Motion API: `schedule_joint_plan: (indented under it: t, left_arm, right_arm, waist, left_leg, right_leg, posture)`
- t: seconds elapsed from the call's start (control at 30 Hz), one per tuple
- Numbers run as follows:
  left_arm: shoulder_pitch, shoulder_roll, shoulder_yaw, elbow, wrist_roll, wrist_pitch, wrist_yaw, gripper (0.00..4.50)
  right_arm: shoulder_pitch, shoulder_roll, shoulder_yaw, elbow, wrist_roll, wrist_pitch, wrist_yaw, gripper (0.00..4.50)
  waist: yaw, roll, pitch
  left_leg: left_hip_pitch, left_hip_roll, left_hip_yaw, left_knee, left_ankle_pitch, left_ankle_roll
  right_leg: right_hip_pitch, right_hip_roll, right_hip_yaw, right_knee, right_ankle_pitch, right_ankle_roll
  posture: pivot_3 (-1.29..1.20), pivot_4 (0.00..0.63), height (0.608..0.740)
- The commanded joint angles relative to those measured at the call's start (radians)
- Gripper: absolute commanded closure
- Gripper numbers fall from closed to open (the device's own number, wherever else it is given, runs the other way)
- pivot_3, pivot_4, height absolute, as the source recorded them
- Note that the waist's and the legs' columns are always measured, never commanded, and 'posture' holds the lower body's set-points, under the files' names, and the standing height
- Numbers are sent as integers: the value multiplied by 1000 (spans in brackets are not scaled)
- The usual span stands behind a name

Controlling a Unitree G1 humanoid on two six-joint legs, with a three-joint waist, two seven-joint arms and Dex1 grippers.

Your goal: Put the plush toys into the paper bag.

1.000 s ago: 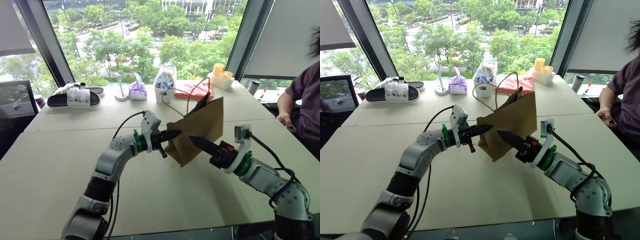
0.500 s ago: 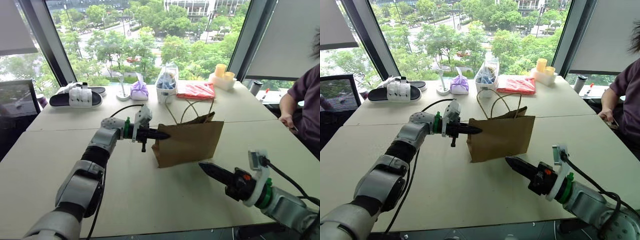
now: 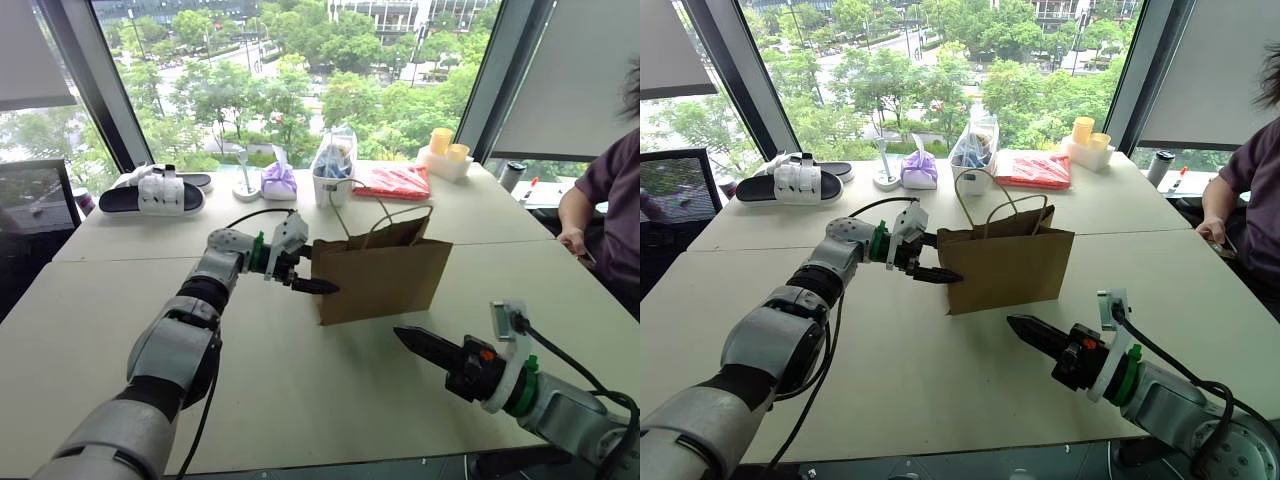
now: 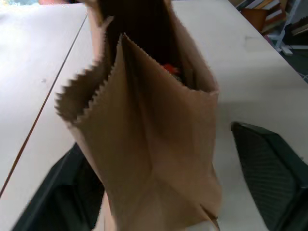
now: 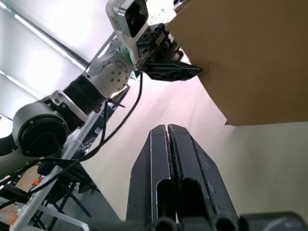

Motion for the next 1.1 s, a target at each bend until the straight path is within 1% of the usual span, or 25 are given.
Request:
schedule_joint_plan:
  t: [0.03, 0.17, 0.23, 0.3, 0.33, 0.4, 0.47, 0.53, 0.57, 0.63, 0.67, 0.73, 0.8, 0.87, 0.93, 1.0, 1.1]
  left_arm:
    - [-43, 39, 28, -13, 30, -41, 50, 39]
    - [-15, 97, 85, -75, -12, 15, 57, 39]
    - [35, 133, 111, -142, -32, 60, 49, 39]
    - [115, 168, 136, -256, -58, 139, 63, 39]
    - [165, 183, 153, -336, -81, 203, 80, 39]
    - [313, 218, 190, -579, -147, 370, 122, 39]
    - [498, 248, 227, -863, -220, 542, 191, 39]
    - [667, 257, 268, -1104, -286, 698, 290, 39]
    - [752, 251, 294, -1218, -324, 770, 349, 39]
    - [873, 234, 338, -1379, -380, 875, 456, 39]
    - [912, 225, 355, -1431, -399, 910, 500, 39]
    - [1047, 146, 411, -1595, -451, 986, 658, 39]
    - [1126, 56, 445, -1727, -496, 1041, 808, 39]
    - [1160, 23, 439, -1799, -506, 1061, 879, 39]
    - [1211, 31, 410, -1839, -481, 1048, 902, 39]
    - [1261, 26, 398, -1853, -474, 1032, 925, 39]
    - [1310, 5, 394, -1859, -486, 1013, 956, 39]
  right_arm:
    - [-28, -12, 18, 1, -8, -12, 17, 4500]
    - [-42, -20, 35, 15, -24, -11, 30, 4500]
    - [-49, -24, 39, 22, -30, -9, 38, 4500]
    - [-56, -31, 40, 30, -38, -7, 47, 4500]
    - [-58, -36, 39, 33, -44, -7, 52, 4500]
    - [-68, -45, 33, 41, -64, -15, 53, 4500]
    - [-80, -53, 28, 52, -78, -23, 53, 4500]
    - [-91, -60, 26, 65, -97, -22, 51, 4500]
    - [-98, -67, 30, 73, -117, -21, 52, 4500]
    - [-108, -78, 43, 87, -162, -20, 54, 4500]
    - [-112, -83, 50, 93, -183, -20, 55, 4500]
    - [-117, -96, 72, 107, -244, -27, 67, 4500]
    - [-118, -90, 77, 113, -268, -33, 79, 4500]
    - [-116, -79, 78, 115, -277, -34, 90, 4500]
    - [-110, -66, 80, 119, -285, -37, 99, 4500]
    - [-102, -57, 83, 122, -294, -39, 106, 4500]
    - [-95, -66, 109, 138, -358, -48, 121, 4500]
  waist:
    - [-1, 0, 0]
    - [-6, 0, 0]
    - [-6, 0, 0]
    - [-7, 1, -1]
    - [-7, 1, -1]
    - [-8, 1, -1]
    - [-10, 1, -1]
    - [-7, 1, -1]
    - [-5, 1, -1]
    - [4, 1, -1]
    - [8, 1, -1]
    - [17, 1, -1]
    - [24, 1, -1]
    - [30, 1, -1]
    - [31, 1, -2]
    - [24, 3, -3]
    - [23, 4, -3]
  left_leg:
    - [0, 0, 0, 0, 0, 0]
    - [0, 0, 0, -1, 0, 0]
    - [0, 1, 0, -1, 0, 0]
    - [1, 1, 0, -1, 0, 0]
    - [1, 1, 0, -1, 0, 0]
    - [2, 2, -2, -1, 0, 0]
    - [1, 2, -4, -2, 0, 0]
    - [0, 4, -4, -2, 0, 0]
    - [0, 4, -4, -2, 0, 0]
    - [-1, 4, -4, -1, 0, 0]
    - [0, 3, -4, -1, 0, 0]
    - [0, 3, -4, -1, 0, 0]
    - [4, 3, -3, -1, 0, 0]
    - [4, 2, -4, -1, 0, 0]
    - [4, 2, -3, 0, 0, 0]
    - [5, 1, -1, -1, 0, 0]
    - [8, 2, 1, -3, 0, 0]
  right_leg:
    - [0, 0, 0, 0, 0, 0]
    - [-1, 1, 0, 1, 0, 0]
    - [-2, 1, 0, 2, 0, 0]
    - [-2, 1, 0, 2, 0, 0]
    - [-1, 1, 0, 2, 0, 0]
    - [-1, 1, 1, 2, 0, 0]
    - [-2, 0, 2, 3, 0, 0]
    - [-4, 0, 3, 3, 0, 0]
    - [-4, 0, 3, 4, 0, 0]
    - [-4, -1, 3, 3, 0, 0]
    - [-3, -1, 3, 3, 0, -1]
    - [-1, -1, 3, 1, 0, -1]
    - [3, -2, 4, -1, 0, -1]
    - [5, -2, 3, -2, 0, -1]
    - [5, -1, 2, -2, 0, -1]
    - [5, -1, 2, -2, 0, -1]
    - [7, -1, 3, -2, -2, -4]
  posture:
    - [0, 150, 740]
    - [0, 150, 740]
    - [0, 150, 740]
    - [0, 150, 740]
    - [0, 150, 740]
    - [0, 150, 740]
    - [0, 150, 740]
    - [0, 150, 740]
    - [0, 150, 740]
    - [0, 150, 740]
    - [0, 150, 740]
    - [0, 150, 740]
    - [0, 150, 740]
    - [0, 150, 740]
    - [0, 150, 740]
    - [0, 150, 740]
    - [0, 150, 740]
